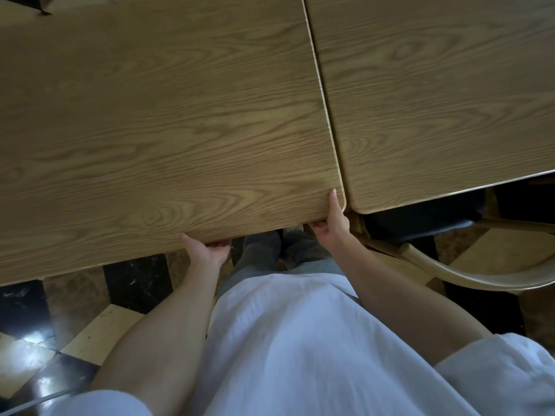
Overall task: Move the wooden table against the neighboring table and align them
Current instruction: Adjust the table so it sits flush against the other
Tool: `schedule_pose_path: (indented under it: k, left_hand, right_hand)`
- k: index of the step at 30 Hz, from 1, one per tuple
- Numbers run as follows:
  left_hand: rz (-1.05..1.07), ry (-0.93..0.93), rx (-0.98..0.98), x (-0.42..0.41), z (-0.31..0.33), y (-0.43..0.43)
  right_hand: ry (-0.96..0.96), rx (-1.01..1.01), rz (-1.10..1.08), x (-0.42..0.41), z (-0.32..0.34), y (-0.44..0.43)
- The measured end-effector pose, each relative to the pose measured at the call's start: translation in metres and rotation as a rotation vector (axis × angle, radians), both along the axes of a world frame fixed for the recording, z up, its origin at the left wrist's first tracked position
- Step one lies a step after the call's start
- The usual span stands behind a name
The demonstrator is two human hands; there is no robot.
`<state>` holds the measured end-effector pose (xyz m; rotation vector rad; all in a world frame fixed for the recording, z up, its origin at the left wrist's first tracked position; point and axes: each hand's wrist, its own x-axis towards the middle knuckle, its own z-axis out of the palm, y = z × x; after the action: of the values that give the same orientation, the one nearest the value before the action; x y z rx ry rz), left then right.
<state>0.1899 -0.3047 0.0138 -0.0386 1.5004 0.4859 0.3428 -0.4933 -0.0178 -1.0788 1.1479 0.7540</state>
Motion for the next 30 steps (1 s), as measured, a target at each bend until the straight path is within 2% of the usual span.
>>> schedule_pose_path:
  k: [6, 12, 16, 23, 30]
  left_hand:
    - [0.054, 0.047, 0.088, -0.025, -0.002, 0.038]
    - [0.099, 0.122, 0.068, -0.062, -0.013, 0.094]
    - [0.145, 0.184, 0.046, -0.078, -0.014, 0.115]
    - [0.110, 0.154, -0.015, -0.077, -0.012, 0.117]
    - [0.084, 0.150, 0.022, -0.080, -0.007, 0.112]
  right_hand:
    - [-0.002, -0.026, -0.098, -0.015, -0.004, 0.011]
    - [0.019, 0.162, -0.018, -0.040, -0.006, 0.037]
    - [0.012, 0.093, -0.002, -0.046, -0.009, 0.049]
    - [-0.002, 0.024, 0.011, -0.045, -0.010, 0.053]
    - [-0.003, 0.011, 0.016, -0.046, -0.005, 0.054]
